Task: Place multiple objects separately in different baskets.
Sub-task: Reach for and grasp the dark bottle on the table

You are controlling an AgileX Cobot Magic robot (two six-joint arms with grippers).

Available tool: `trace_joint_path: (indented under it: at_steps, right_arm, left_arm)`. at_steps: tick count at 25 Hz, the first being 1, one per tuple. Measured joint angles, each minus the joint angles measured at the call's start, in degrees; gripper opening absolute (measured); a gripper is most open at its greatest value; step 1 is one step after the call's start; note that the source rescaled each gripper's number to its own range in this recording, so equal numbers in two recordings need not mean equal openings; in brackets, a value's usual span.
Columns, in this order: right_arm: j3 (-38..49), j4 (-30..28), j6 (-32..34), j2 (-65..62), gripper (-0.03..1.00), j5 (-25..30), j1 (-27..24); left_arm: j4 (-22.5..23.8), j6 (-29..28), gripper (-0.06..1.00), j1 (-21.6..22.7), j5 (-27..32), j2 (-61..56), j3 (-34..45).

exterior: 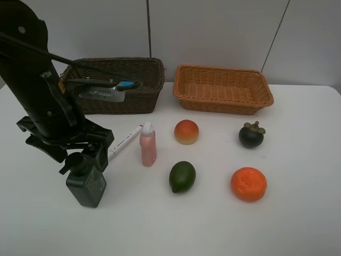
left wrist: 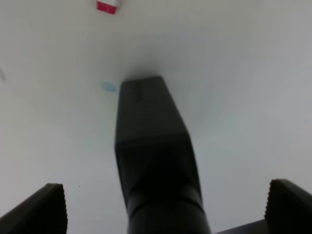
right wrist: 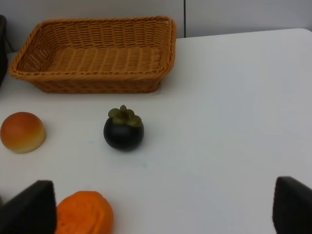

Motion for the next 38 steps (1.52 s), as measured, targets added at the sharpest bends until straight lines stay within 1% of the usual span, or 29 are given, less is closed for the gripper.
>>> trace_joint_path:
  at_steps: [2,7,11,20,29,31,32,33,34,35,37,38]
  right_arm:
    - [0.0,0.0,0.0,0.0,0.94,0.0,0.0]
    - [0.0,0.0,0.0,0.0,0.94,0.0,0.0]
    - [0.0,0.0,0.0,0.0,0.94,0.0,0.0]
    - [0.0,0.0,0.0,0.0,0.94,0.0,0.0]
    - [0.0,0.0,0.0,0.0,0.94,0.0,0.0]
    - [0.0,0.0,0.0,0.0,0.94,0.0,0.0]
    - [0.0,0.0,0.0,0.0,0.94,0.0,0.0]
    - [0.0,0.0,0.0,0.0,0.94,0.0,0.0]
    - [0.0,0.0,0.0,0.0,0.94,0.0,0.0]
    - [0.0,0.0,0.0,0.0,0.94,0.0,0.0]
    - [0.0,0.0,0.0,0.0,0.94,0.0,0.0]
    - [0.0,0.0,0.0,0.0,0.94,0.0,0.0]
  left_arm:
    - [1.3,-1.0,1.00,0.0,0.8,0.0,0.0]
    - [1.1,-1.7,1.00,0.0,0.7,0.2,-0.1]
    - [1.1,-2.7,1.00,0.0,-0.6,0.5,0.0]
    - [0.4,-2.7,1.00,0.0,-3.2,9.3,0.0]
    - [0.1,-2.7,1.00,0.0,-3.4,11.3,-0.2]
    - [-0.6,-2.7,1.00,0.0,-3.0,12.4,-0.4]
    - [-1.1,-2.8,0.98,0.0,-2.5,12.8,-0.5]
    - [-1.2,-3.2,0.94,0.0,-2.5,12.9,-0.7]
    - [-1.4,-3.5,0.86,0.0,-2.3,13.0,-0.8]
    - [-1.6,-3.9,0.74,0.0,-2.2,13.1,-0.8]
    - [-1.8,-4.2,0.41,-0.1,-1.9,13.1,-0.8]
    - [-1.4,-4.2,0.33,-0.1,-1.7,13.1,-0.8]
